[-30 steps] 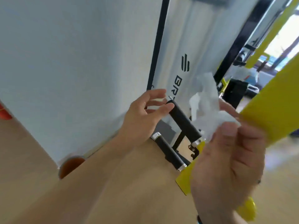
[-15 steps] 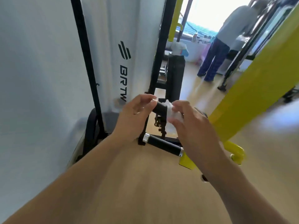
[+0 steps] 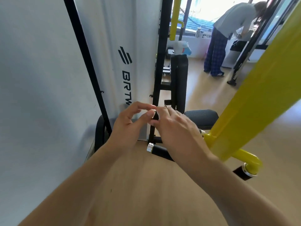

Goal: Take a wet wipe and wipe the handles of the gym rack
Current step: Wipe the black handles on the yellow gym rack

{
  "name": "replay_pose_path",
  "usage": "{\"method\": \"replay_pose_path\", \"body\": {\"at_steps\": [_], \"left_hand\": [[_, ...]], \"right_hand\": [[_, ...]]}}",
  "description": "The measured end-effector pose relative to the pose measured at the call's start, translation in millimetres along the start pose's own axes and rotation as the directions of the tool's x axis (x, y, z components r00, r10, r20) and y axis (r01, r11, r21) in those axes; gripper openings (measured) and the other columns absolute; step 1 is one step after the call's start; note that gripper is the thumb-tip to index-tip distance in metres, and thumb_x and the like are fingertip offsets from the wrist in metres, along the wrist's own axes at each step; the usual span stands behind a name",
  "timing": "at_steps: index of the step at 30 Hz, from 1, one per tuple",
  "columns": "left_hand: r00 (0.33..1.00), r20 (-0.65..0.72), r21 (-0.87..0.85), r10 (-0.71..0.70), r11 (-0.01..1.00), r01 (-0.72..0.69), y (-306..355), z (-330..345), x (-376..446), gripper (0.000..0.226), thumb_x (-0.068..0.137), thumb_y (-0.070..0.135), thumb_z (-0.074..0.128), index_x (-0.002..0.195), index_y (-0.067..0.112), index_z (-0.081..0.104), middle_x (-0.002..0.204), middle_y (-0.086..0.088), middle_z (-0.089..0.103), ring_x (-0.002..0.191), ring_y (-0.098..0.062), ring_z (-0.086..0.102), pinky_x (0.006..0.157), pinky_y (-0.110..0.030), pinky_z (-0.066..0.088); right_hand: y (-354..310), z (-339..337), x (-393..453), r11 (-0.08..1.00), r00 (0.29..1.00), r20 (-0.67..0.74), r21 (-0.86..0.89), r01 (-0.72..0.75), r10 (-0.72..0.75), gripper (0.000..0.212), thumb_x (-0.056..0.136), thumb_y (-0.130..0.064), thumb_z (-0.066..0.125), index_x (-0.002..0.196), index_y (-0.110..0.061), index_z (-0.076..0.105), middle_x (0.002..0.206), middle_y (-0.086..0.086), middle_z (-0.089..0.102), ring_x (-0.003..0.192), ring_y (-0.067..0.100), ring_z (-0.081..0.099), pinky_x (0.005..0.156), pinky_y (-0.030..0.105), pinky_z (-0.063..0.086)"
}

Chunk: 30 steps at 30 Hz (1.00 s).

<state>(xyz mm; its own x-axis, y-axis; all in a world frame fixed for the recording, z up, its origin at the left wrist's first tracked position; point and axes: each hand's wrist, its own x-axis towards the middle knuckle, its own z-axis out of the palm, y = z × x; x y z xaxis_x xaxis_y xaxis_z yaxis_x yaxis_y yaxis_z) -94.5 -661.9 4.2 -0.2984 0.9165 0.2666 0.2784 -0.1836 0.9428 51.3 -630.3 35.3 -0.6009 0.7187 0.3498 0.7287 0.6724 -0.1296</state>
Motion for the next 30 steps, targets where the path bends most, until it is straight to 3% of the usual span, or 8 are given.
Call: {"method": "replay_pose_path", "body": {"at_steps": [3,7,10,12,16,24,28,30], "left_hand": [[0.998,0.029,0.007,0.062,0.998,-0.062,-6,-2,2,0.018,0.089,0.047,0.060,0.100,0.036,0.069,0.110,0.011,0.072,0.119,-0.021,0.063,0.108,-0.060,0.042],[0.993,0.073,-0.024,0.096,0.995,-0.094,-17,-4,5,0.023,0.088,0.051,0.059,0.100,0.034,0.067,0.109,0.007,0.071,0.117,-0.023,0.063,0.106,-0.058,0.045],[0.988,0.109,-0.060,0.112,0.993,-0.106,-21,-7,6,0.024,0.087,0.052,0.060,0.099,0.032,0.068,0.106,0.010,0.072,0.113,-0.019,0.065,0.104,-0.052,0.049],[0.983,0.123,-0.072,0.136,0.989,-0.128,-20,-10,7,0.024,0.087,0.049,0.061,0.098,0.030,0.069,0.104,0.009,0.072,0.112,-0.019,0.066,0.103,-0.048,0.050],[0.963,0.181,-0.072,0.200,0.979,-0.190,-18,-14,9,0.023,0.093,0.041,0.060,0.102,0.022,0.069,0.102,0.003,0.069,0.106,-0.023,0.065,0.094,-0.044,0.053],[0.950,0.200,0.017,0.239,0.969,-0.247,-18,-10,10,0.013,0.096,0.031,0.059,0.098,0.019,0.065,0.095,0.012,0.065,0.101,0.001,0.056,0.083,-0.003,0.036],[0.954,0.173,-0.012,0.245,0.969,-0.247,-18,-10,9,0.010,0.094,0.027,0.060,0.097,0.019,0.066,0.093,0.010,0.066,0.095,0.003,0.058,0.080,-0.002,0.038],[0.954,0.158,-0.031,0.256,0.967,-0.254,-19,-12,10,0.005,0.094,0.026,0.062,0.095,0.022,0.066,0.093,0.007,0.068,0.093,-0.005,0.061,0.079,-0.006,0.041]], "right_hand": [[11,-14,-20,0.997,0.986,0.159,-0.065,-0.032,0.042,0.058,0.100,-0.044,0.049,0.147,-0.012,0.038,0.129,0.004,0.060,0.119,0.024,0.059,0.095,0.033,0.044],[14,-23,-53,0.942,0.999,0.015,-0.334,-0.031,0.038,0.057,0.090,-0.033,0.047,0.134,0.001,0.060,0.128,0.016,0.067,0.116,0.030,0.067,0.096,0.037,0.047],[10,-19,-49,0.974,0.995,-0.092,-0.215,-0.068,0.049,0.048,0.076,-0.008,0.077,0.123,-0.006,0.070,0.112,0.008,0.076,0.094,0.029,0.075,0.077,0.034,0.059],[3,-20,-35,0.993,0.983,-0.159,-0.060,-0.106,0.095,0.047,0.070,-0.011,0.088,0.115,-0.014,0.074,0.098,0.000,0.078,0.078,0.025,0.075,0.059,0.032,0.060],[-19,-5,-15,0.998,0.970,-0.235,-0.003,-0.070,0.067,0.044,0.076,-0.024,0.086,0.116,-0.011,0.075,0.100,0.002,0.078,0.082,0.022,0.076,0.066,0.032,0.061],[0,-3,-52,0.826,0.948,-0.154,-0.464,-0.319,0.279,0.041,0.089,-0.032,0.070,0.115,-0.001,0.067,0.097,0.017,0.072,0.091,0.038,0.070,0.083,0.044,0.055],[-7,4,-44,0.835,0.958,-0.135,-0.470,-0.286,0.252,0.044,0.098,-0.040,0.042,0.113,-0.003,0.061,0.095,0.015,0.067,0.088,0.036,0.065,0.087,0.045,0.051],[-16,6,-31,0.890,0.968,-0.147,-0.384,-0.244,0.202,0.041,0.099,-0.041,0.047,0.114,-0.006,0.061,0.097,0.012,0.068,0.090,0.032,0.067,0.088,0.043,0.052]]}}
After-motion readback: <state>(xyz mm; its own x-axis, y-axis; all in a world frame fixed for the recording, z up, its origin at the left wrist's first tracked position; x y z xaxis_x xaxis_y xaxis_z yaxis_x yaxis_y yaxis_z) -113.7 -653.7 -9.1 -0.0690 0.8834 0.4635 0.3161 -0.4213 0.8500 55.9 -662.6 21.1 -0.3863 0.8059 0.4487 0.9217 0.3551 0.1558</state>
